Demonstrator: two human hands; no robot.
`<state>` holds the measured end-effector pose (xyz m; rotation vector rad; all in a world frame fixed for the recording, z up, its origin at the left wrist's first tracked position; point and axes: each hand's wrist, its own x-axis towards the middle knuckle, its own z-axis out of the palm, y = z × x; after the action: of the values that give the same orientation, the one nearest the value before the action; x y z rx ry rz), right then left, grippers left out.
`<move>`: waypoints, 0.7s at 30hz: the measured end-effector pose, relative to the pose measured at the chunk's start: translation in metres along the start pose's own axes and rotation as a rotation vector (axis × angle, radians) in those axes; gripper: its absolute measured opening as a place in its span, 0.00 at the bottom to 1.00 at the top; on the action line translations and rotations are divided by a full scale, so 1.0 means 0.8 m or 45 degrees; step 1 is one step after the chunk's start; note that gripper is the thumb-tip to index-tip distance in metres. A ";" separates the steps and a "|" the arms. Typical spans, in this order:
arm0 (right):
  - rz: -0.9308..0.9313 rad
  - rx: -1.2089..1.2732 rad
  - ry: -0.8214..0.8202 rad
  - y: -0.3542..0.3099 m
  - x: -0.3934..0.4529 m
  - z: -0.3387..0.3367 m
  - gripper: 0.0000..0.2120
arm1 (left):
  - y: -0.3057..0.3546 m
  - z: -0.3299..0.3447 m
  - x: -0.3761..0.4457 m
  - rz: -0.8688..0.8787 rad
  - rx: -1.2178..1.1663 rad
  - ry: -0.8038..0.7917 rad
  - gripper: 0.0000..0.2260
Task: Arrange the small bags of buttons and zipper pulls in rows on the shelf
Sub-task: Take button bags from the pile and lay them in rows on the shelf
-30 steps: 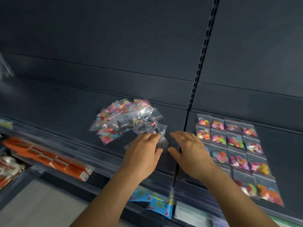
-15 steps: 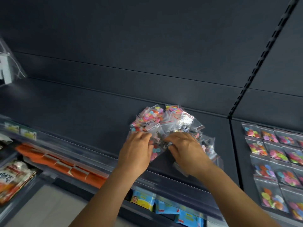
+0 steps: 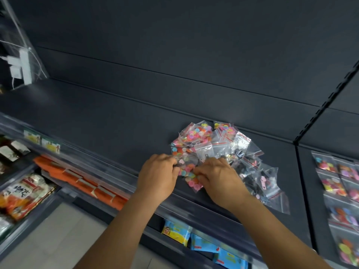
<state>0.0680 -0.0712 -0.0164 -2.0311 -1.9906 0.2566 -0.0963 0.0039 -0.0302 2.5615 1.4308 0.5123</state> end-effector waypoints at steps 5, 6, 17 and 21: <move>0.142 -0.075 0.054 0.006 -0.006 -0.004 0.13 | 0.006 0.005 -0.005 0.090 0.003 -0.072 0.18; 0.157 -0.102 0.055 0.008 -0.007 -0.004 0.13 | 0.005 0.005 -0.004 0.075 0.026 -0.075 0.18; 0.197 -0.139 0.032 -0.014 -0.009 0.003 0.18 | 0.005 0.003 -0.004 0.095 0.054 -0.030 0.18; 0.118 -0.085 0.038 -0.017 -0.010 0.002 0.15 | 0.005 0.003 -0.008 0.127 -0.145 -0.101 0.13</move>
<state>0.0543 -0.0785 -0.0144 -2.1581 -1.9145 0.1802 -0.0952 -0.0037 -0.0327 2.5420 1.2175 0.4858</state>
